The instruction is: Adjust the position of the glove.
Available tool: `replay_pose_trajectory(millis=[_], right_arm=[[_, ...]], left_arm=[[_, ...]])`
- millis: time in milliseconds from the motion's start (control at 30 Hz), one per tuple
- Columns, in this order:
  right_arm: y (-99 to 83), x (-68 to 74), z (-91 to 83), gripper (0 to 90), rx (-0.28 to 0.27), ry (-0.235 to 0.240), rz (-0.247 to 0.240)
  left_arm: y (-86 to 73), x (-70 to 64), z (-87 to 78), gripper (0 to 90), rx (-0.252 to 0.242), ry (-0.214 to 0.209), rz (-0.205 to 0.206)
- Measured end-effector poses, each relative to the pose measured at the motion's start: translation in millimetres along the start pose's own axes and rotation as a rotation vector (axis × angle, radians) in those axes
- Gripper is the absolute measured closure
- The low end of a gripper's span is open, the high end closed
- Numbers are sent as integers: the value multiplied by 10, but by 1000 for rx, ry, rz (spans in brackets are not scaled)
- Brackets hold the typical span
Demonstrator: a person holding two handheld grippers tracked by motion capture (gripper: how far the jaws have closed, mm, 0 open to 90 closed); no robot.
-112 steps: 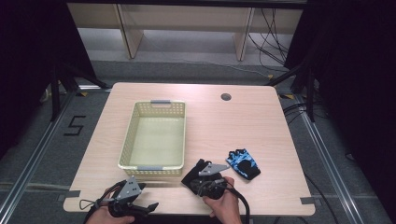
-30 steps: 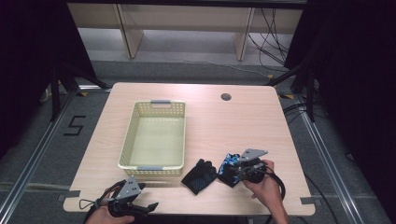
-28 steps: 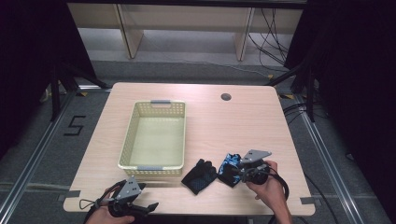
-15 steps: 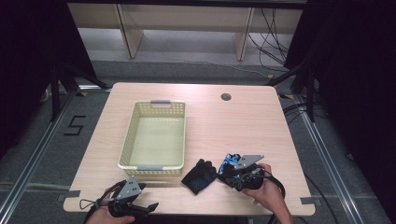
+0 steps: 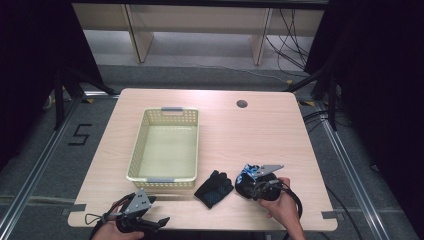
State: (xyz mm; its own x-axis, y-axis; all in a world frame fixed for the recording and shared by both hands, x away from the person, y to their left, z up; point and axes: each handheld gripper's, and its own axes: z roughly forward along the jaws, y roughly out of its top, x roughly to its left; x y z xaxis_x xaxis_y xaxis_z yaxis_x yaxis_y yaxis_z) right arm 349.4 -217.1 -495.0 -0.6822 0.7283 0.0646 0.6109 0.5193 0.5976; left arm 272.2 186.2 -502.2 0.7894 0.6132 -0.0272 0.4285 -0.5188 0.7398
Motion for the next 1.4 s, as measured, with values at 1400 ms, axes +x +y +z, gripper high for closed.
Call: replay_pose_trajectory(millis=[1400], right_arm=[[546, 992, -92, 725, -149, -86, -140]], left_arm=[[2, -1, 1, 189, -6, 3, -4]])
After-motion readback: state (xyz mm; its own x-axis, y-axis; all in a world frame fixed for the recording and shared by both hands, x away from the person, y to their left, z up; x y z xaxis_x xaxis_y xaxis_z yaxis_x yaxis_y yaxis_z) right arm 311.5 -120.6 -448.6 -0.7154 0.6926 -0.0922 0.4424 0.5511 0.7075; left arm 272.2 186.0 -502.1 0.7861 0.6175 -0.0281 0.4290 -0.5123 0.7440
